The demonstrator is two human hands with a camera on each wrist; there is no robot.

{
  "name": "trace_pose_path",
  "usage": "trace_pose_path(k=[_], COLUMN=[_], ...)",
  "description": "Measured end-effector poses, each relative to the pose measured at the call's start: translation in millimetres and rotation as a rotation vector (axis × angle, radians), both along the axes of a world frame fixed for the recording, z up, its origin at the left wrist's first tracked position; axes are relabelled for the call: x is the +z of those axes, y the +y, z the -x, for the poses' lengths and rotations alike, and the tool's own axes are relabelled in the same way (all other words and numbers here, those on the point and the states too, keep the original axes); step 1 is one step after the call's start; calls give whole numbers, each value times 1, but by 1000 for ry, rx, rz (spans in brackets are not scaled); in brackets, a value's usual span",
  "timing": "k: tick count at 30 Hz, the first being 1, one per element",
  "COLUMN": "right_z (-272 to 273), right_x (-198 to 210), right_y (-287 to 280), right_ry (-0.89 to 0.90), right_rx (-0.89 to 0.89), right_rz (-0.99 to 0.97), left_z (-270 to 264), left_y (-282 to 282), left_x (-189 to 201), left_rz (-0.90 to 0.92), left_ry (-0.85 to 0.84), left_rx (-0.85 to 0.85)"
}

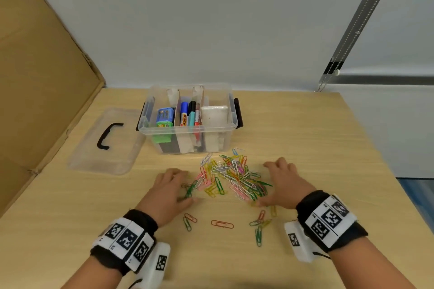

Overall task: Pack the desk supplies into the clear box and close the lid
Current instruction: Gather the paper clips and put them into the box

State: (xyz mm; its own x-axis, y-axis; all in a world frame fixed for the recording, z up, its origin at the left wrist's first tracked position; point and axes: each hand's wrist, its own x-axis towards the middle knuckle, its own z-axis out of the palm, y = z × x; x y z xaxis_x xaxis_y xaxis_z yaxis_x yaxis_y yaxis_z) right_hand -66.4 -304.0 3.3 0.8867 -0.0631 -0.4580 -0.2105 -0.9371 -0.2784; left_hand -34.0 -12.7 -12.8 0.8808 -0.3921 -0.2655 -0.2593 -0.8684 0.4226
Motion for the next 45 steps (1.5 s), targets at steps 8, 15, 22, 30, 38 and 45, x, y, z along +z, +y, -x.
trace_pose_path(k=[8,15,22,30,38,45], right_z=[11,4,17,-26,-66,-33], right_x=[-15,6,0,-1,-28,-31], right_y=[30,31,40,33,34,36], right_ry=[140,99,269,63,-44,-174], right_rx=[44,9,151,5,261,365], right_rz=[-72,-193,43,-218,-48,-63], left_z=[12,-4,-2,-13,-47,-27], left_y=[-6,-19,-12,-47,-69,-55], left_x=[-9,-7,-18,-7,-19,-31], left_rz=[56,140,-69,32,-164,-90], left_ry=[254,-25,-78,-163,-142,-155], left_rx=[8,40,27,-46,-155,-234])
